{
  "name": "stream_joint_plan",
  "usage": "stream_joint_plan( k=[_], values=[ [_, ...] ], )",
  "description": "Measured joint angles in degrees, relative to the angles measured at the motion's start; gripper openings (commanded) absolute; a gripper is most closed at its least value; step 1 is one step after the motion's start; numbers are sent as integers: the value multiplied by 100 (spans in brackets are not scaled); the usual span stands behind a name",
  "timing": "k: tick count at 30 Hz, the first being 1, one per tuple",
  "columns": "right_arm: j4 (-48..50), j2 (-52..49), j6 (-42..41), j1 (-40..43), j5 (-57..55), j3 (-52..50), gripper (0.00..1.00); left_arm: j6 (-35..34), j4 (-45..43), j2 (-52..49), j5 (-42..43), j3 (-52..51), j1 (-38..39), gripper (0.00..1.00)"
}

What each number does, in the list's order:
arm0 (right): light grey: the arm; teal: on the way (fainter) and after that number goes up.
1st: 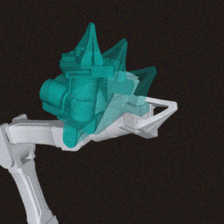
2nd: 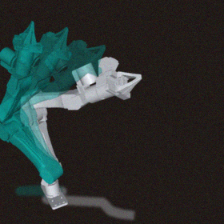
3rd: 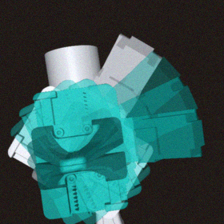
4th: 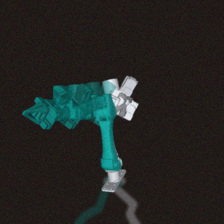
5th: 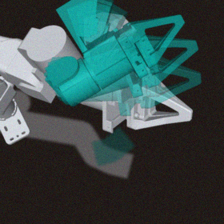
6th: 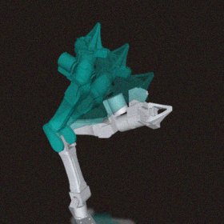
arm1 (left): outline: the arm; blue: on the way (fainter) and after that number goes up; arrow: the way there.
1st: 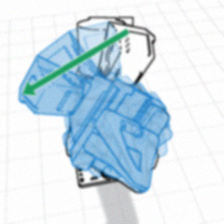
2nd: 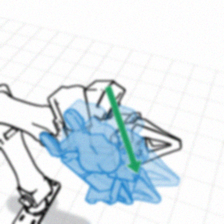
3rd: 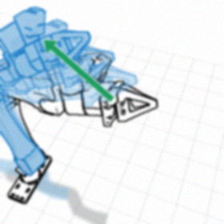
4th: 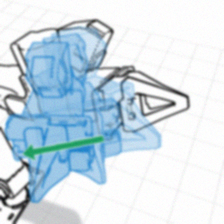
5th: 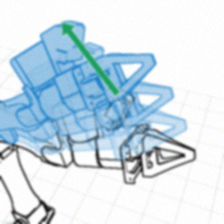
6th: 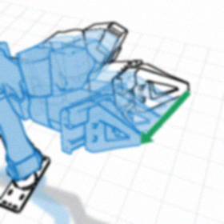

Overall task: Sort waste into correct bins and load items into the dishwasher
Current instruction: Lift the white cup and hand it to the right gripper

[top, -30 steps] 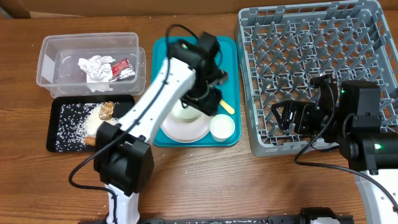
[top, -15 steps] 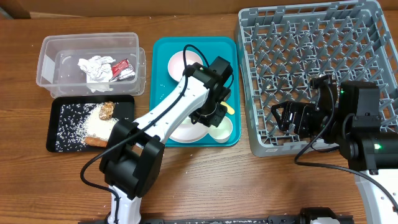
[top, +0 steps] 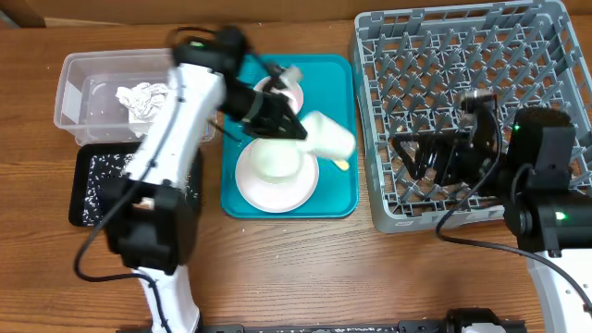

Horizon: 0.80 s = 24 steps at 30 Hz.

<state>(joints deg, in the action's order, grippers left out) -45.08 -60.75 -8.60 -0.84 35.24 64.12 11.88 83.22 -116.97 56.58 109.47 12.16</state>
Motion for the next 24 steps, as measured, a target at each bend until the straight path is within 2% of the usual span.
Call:
stream_joint_plan(
  k=[3,8,12,18,22,24],
  values=[
    [903,-236,-286,-138,496,0,100,601,468,-2,1290,4,-503,4],
    [2120,-1060,-542,-756,1228,0,100,1150,1032,-2,2448,4,-551,4],
    [2811,-1515,-730,-1023,1770,-7,100,1307,1237,-2,2750,4,-540,4],
    [3442,-1672,-874,-1062,2151,-7,99,1434,1344,-2,2833,4,-540,4],
    [3869,-1672,-1001,-1093,2354,-7,88,1495,1344,-2,2833,4,-540,4],
    [4046,-1672,-1058,-1169,2417,-7,86,1502,1344,-4,2833,4,-540,4]
  ],
)
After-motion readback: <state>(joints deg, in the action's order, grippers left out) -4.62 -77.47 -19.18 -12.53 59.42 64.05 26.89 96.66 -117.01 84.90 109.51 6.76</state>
